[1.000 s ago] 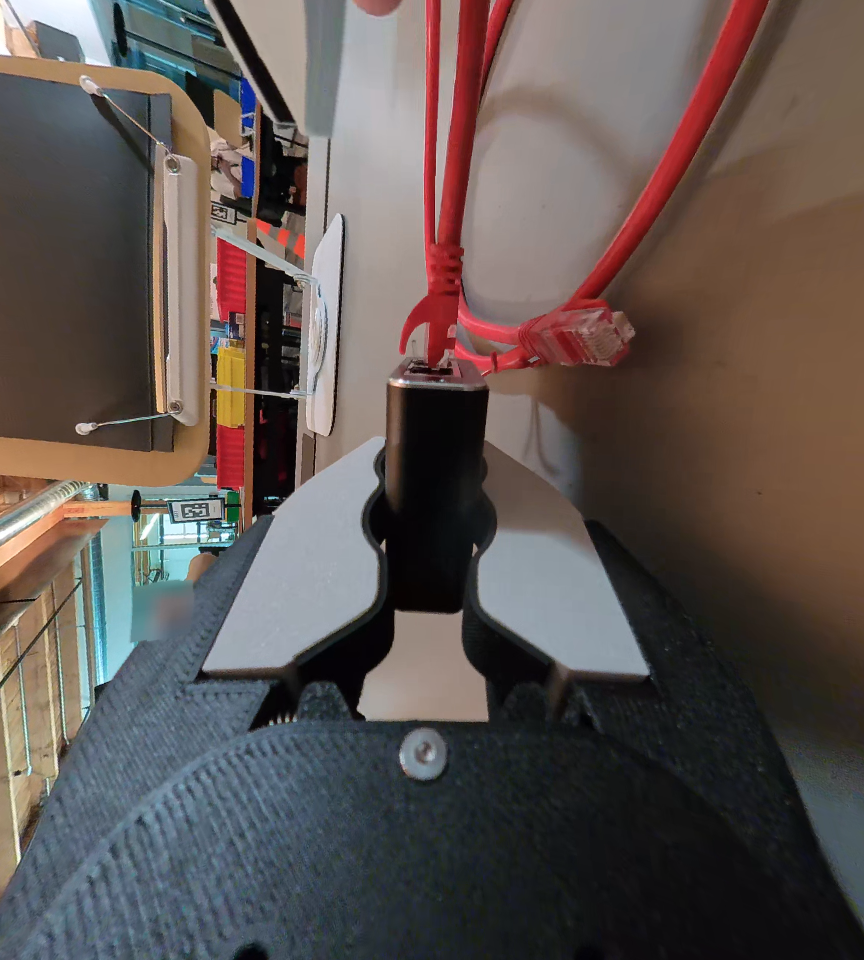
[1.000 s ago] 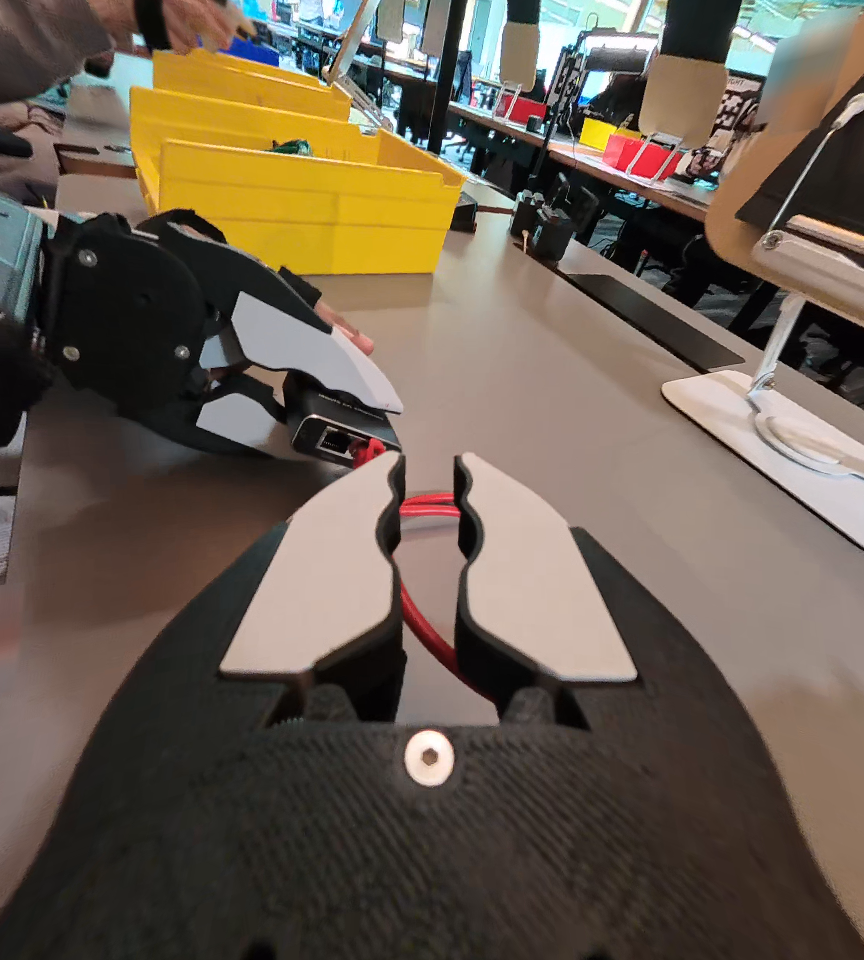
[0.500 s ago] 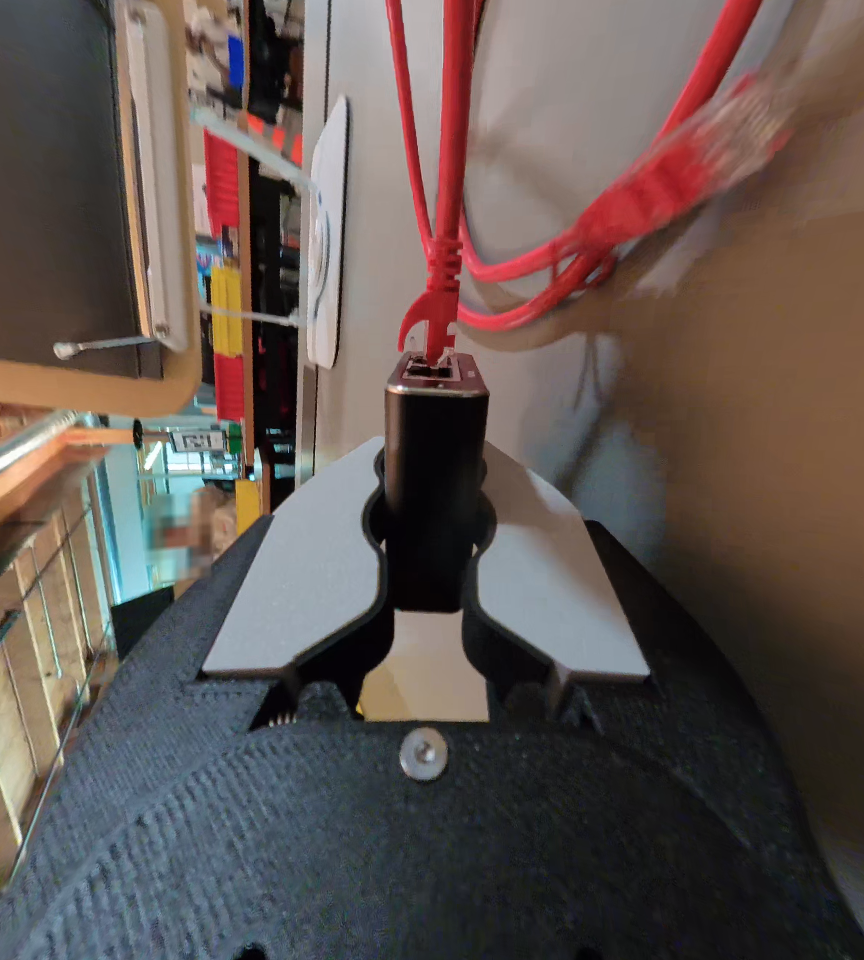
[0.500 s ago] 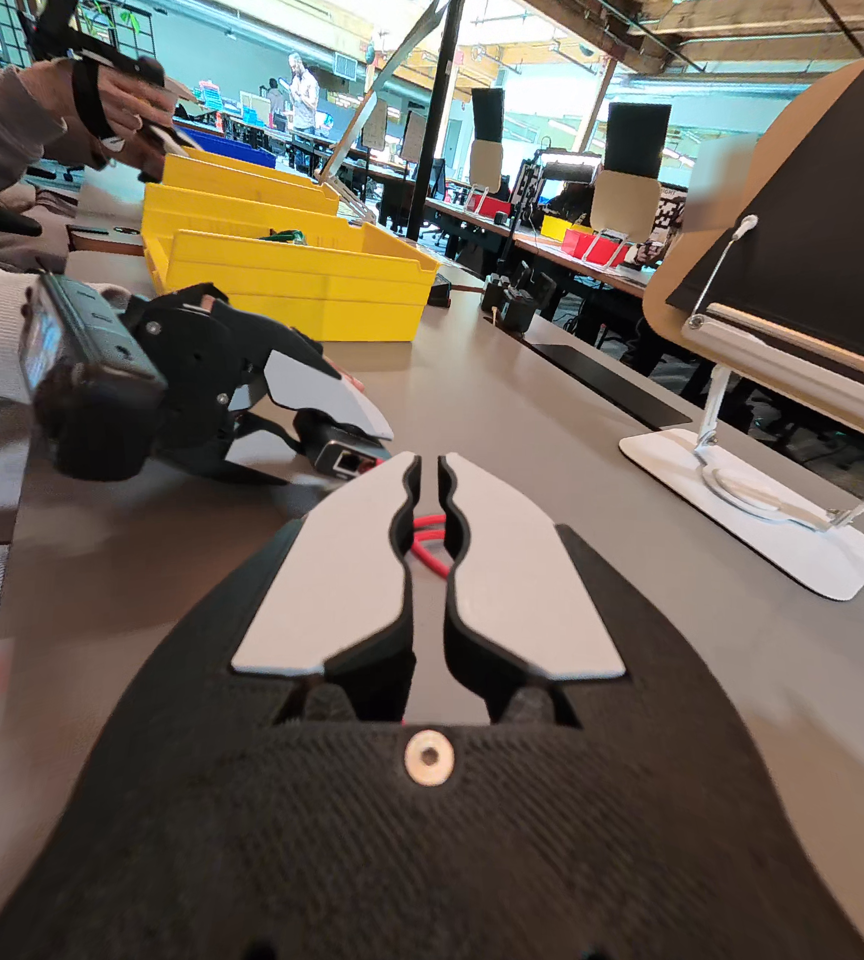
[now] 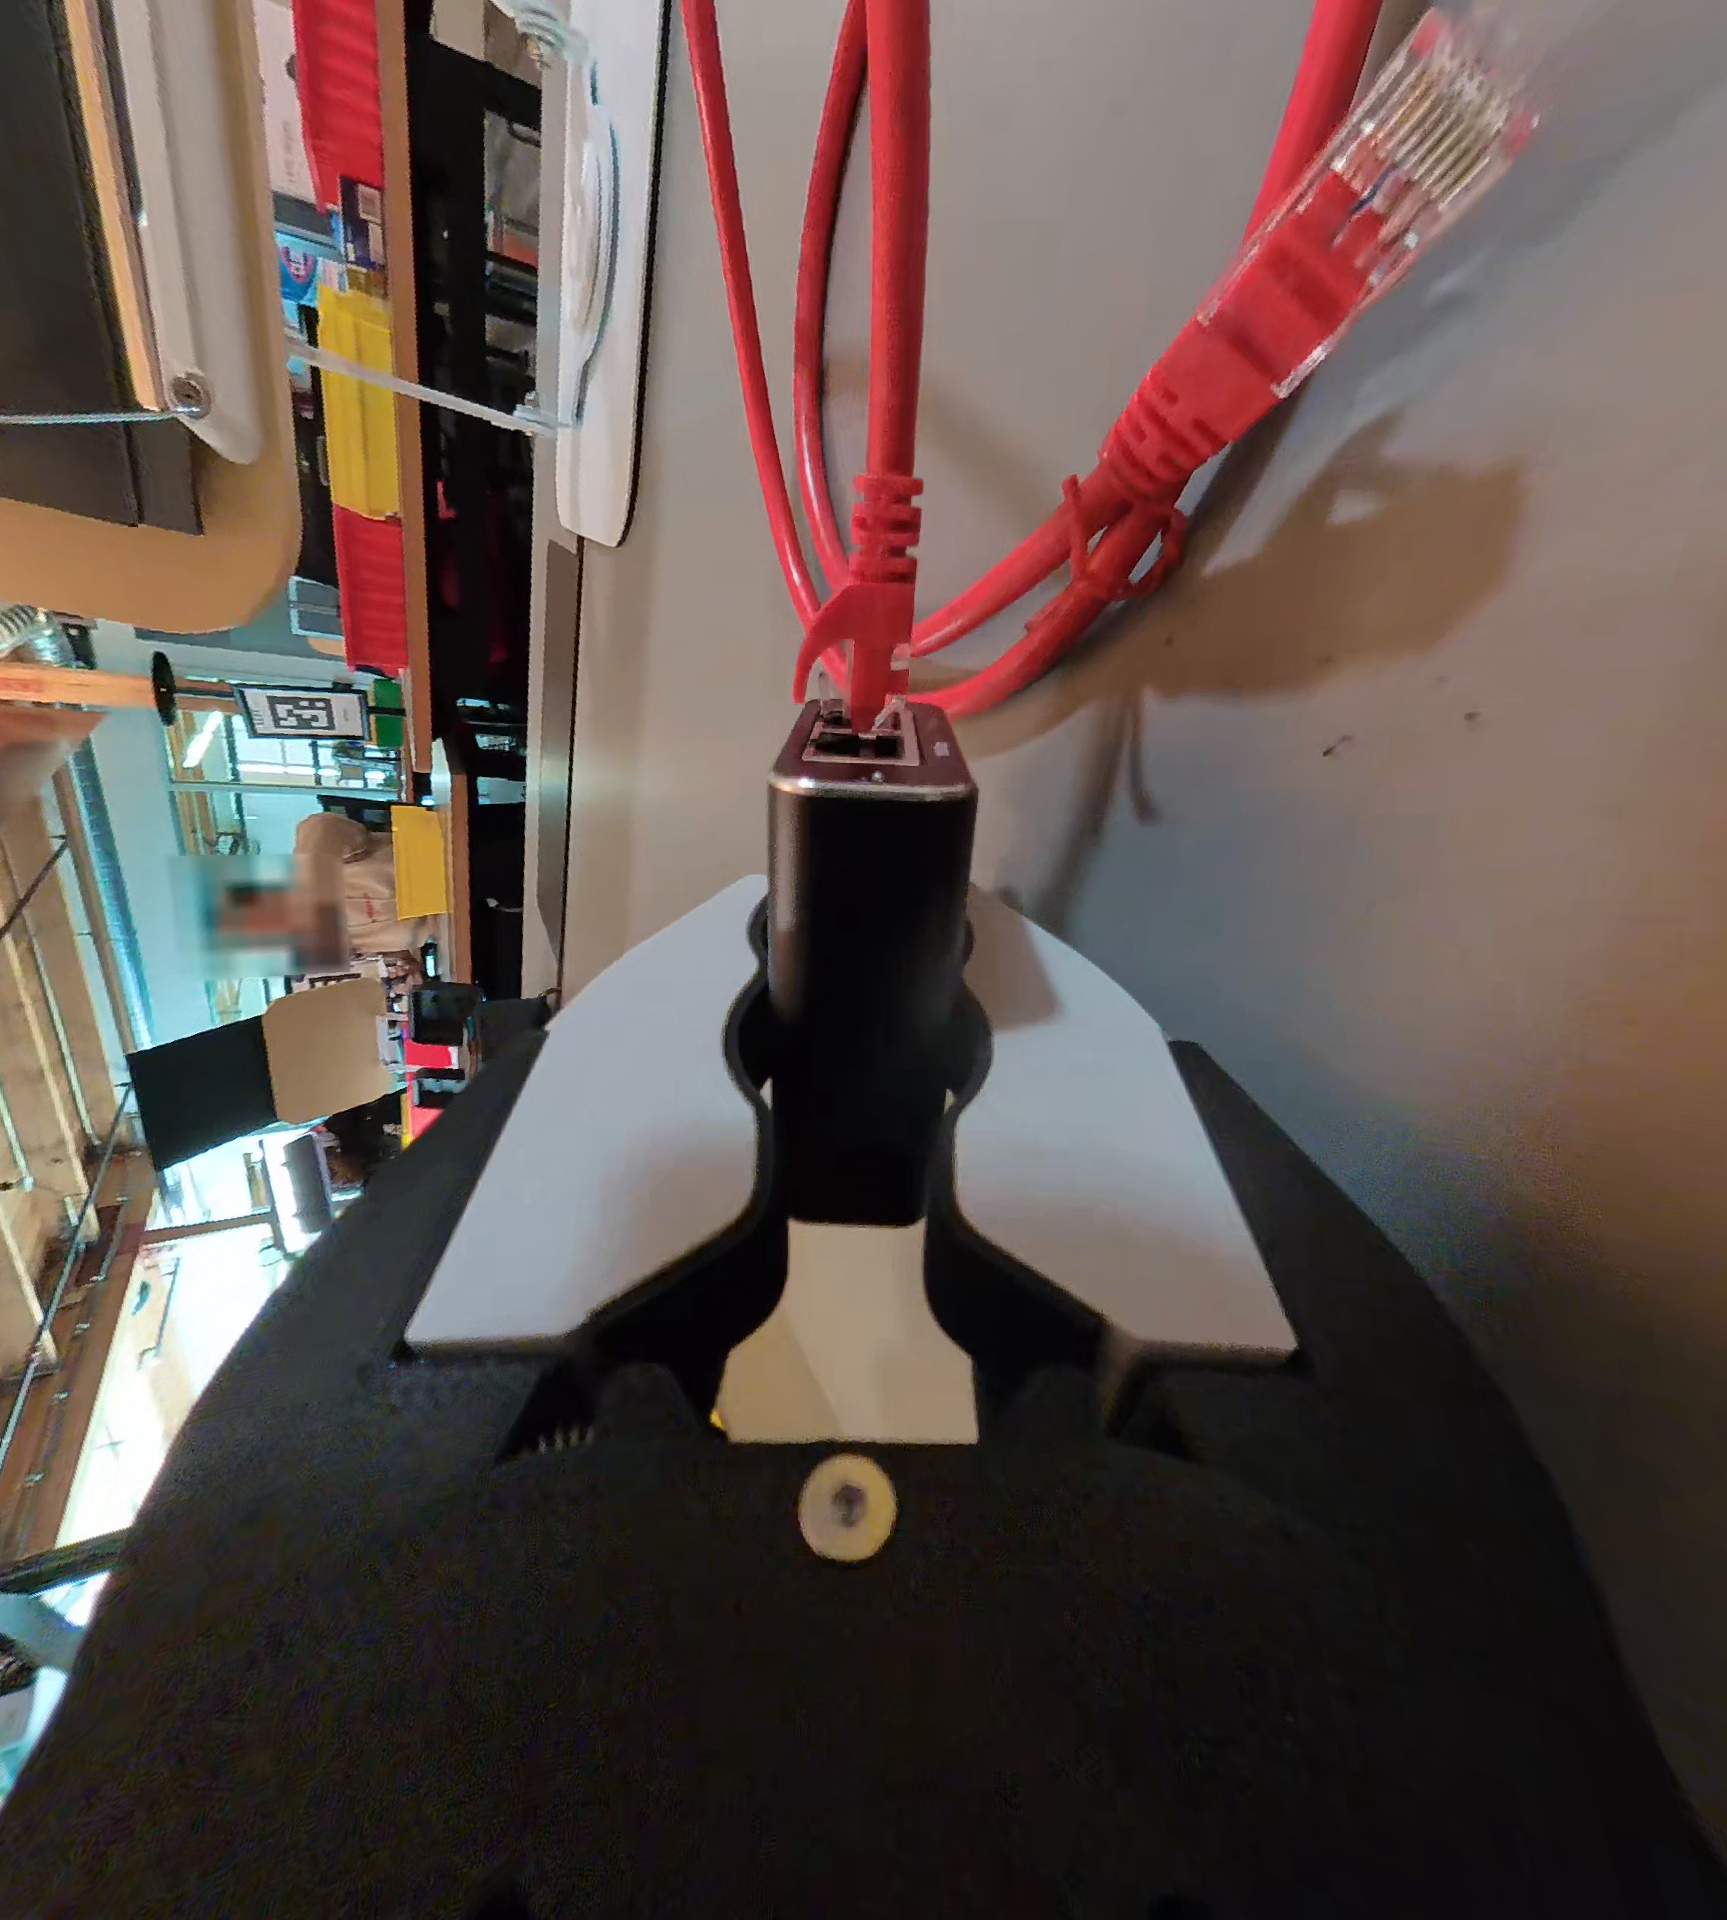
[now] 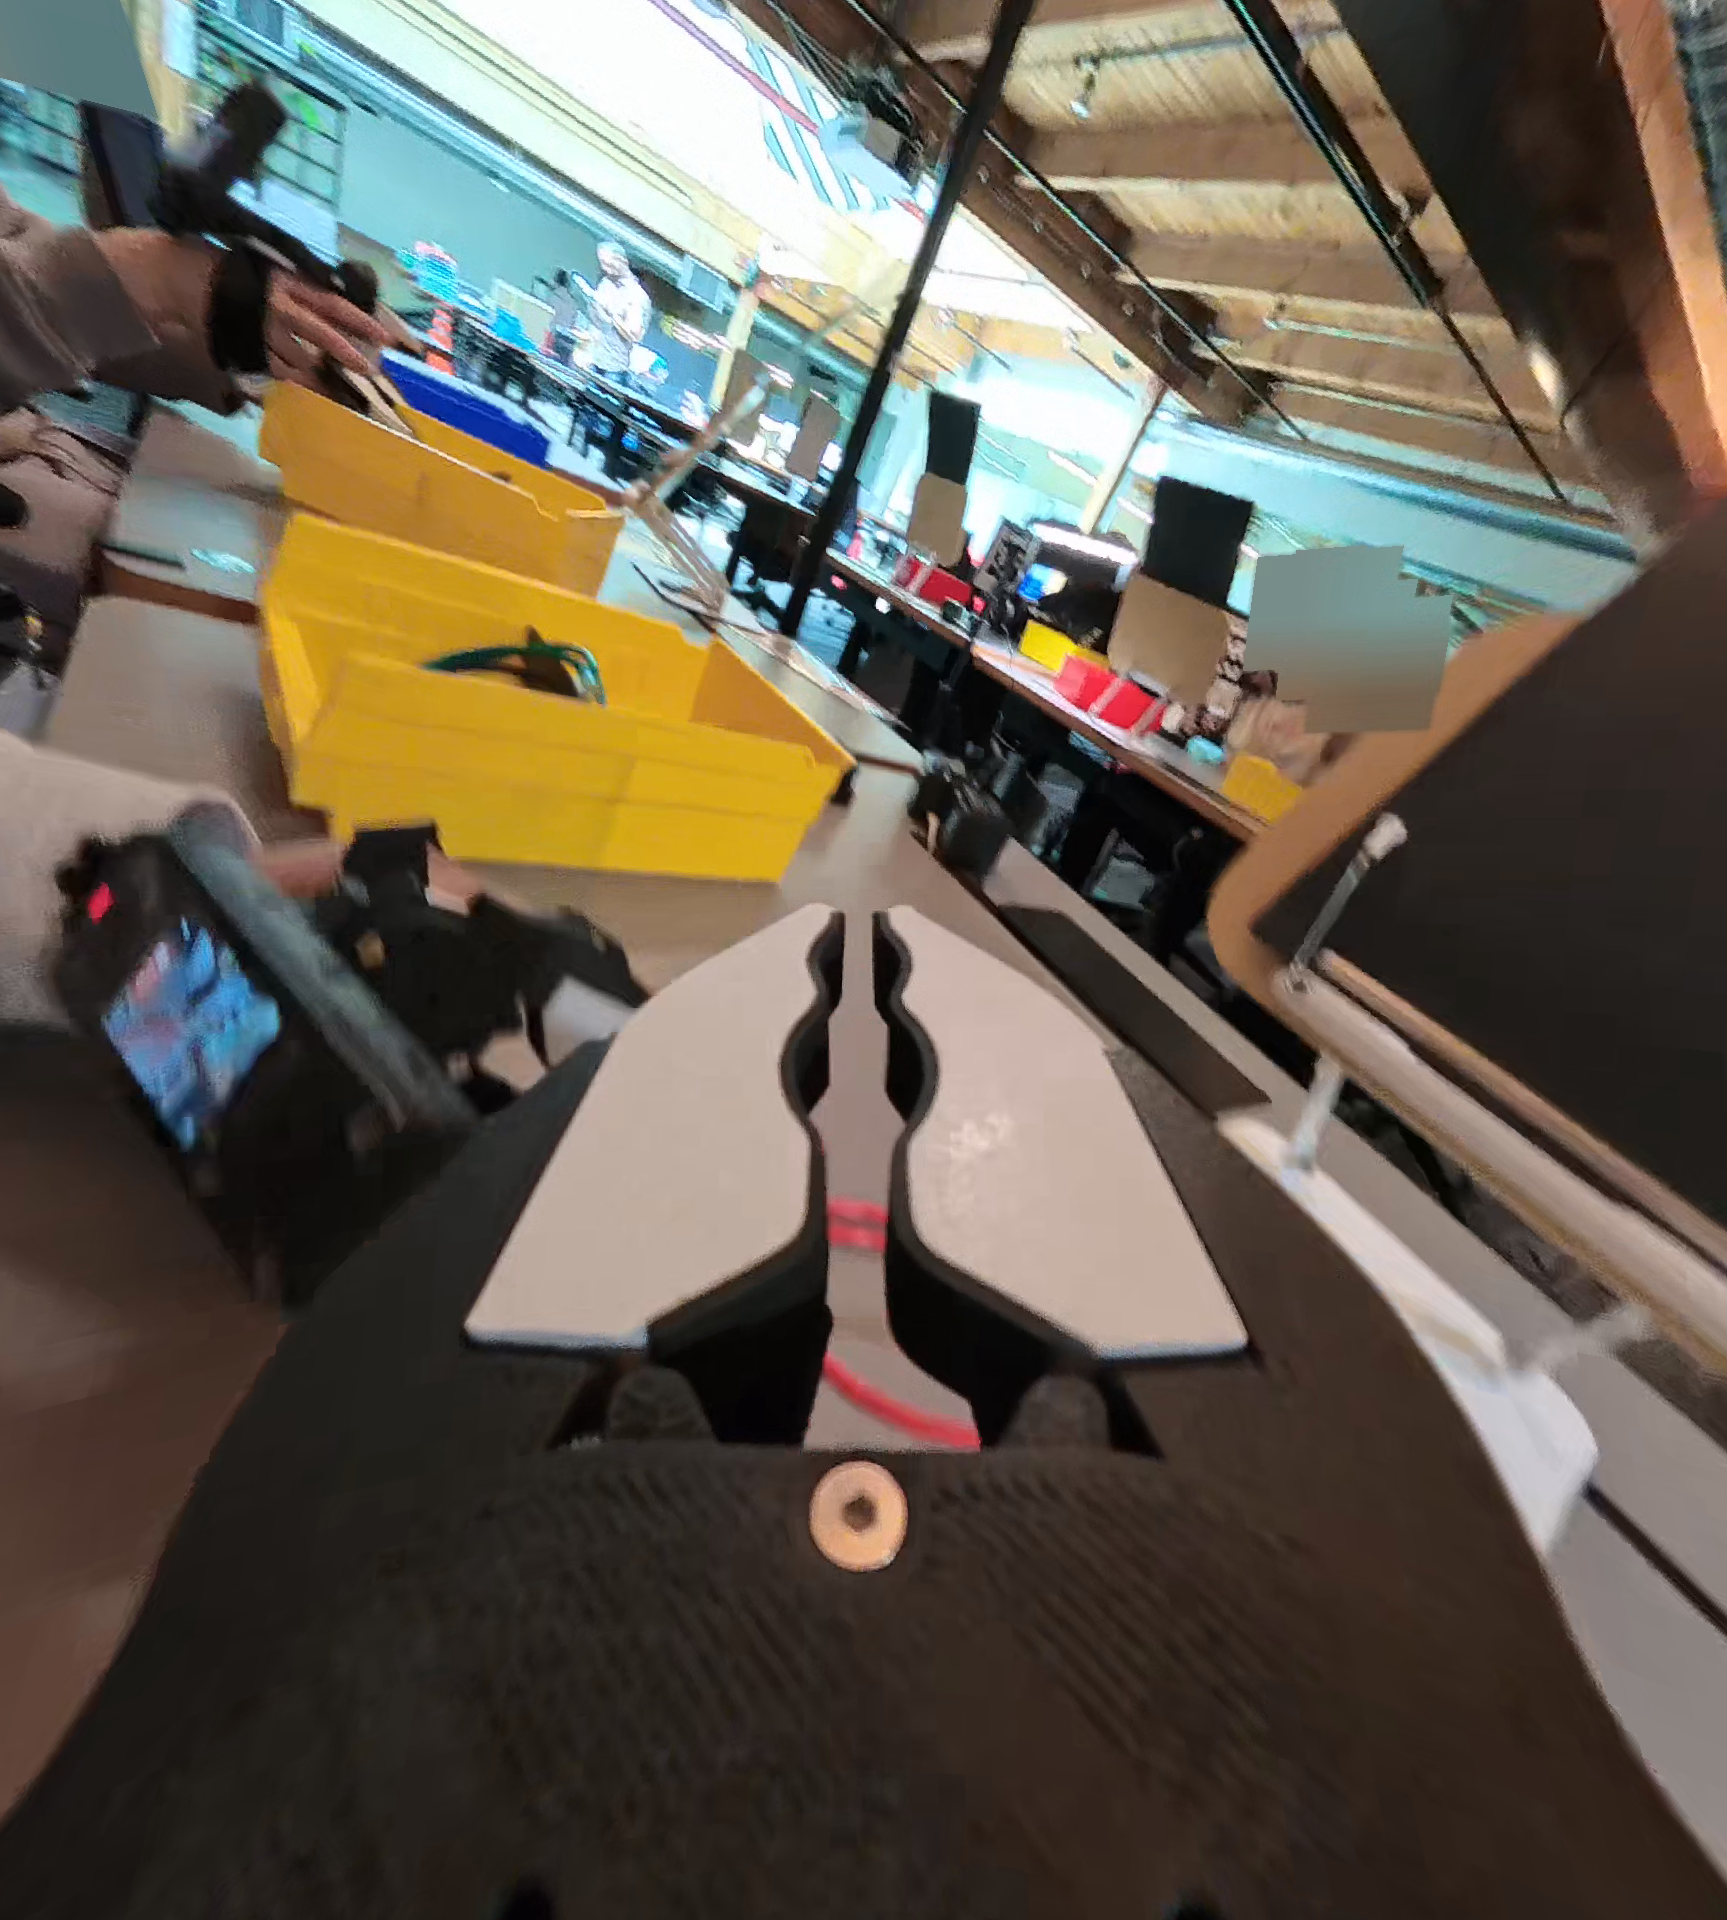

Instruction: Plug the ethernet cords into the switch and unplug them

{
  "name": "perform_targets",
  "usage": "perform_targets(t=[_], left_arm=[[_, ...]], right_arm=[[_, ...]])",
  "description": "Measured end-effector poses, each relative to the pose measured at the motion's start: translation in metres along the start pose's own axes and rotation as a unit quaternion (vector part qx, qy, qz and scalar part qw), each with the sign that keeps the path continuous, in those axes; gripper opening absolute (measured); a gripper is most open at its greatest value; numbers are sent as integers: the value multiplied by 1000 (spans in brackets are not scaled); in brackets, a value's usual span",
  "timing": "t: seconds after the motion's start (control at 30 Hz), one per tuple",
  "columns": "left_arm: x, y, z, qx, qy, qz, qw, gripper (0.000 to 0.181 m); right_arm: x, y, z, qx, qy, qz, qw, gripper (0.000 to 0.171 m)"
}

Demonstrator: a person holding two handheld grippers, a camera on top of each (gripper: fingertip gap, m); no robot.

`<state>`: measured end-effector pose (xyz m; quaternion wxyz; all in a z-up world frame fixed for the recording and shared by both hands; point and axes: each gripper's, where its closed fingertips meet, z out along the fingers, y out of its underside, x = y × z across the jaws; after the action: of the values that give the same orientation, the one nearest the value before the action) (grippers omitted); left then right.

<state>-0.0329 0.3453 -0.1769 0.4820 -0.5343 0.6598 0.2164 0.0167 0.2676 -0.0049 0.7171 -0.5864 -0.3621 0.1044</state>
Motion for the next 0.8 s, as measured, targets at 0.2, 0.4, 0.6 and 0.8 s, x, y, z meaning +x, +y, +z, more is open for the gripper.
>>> perform_targets(t=[0.2, 0.4, 0.6, 0.8], left_arm=[[3, 2, 2, 2, 16, -16, 1000, 29], [3, 1, 3, 12, 24, -34, 999, 29], [3, 1, 4, 22, 33, -43, 998, 29], [2, 1, 6, 27, 35, -45, 998, 29]], right_arm=[[-56, -53, 106, -21, -193, 57, 979, 6], [-89, -52, 222, -118, -262, -7, 958, 12], [-136, -32, 309, -214, -335, 50, 916, 23], [-150, 49, 370, -359, -317, -63, 876, 39]])
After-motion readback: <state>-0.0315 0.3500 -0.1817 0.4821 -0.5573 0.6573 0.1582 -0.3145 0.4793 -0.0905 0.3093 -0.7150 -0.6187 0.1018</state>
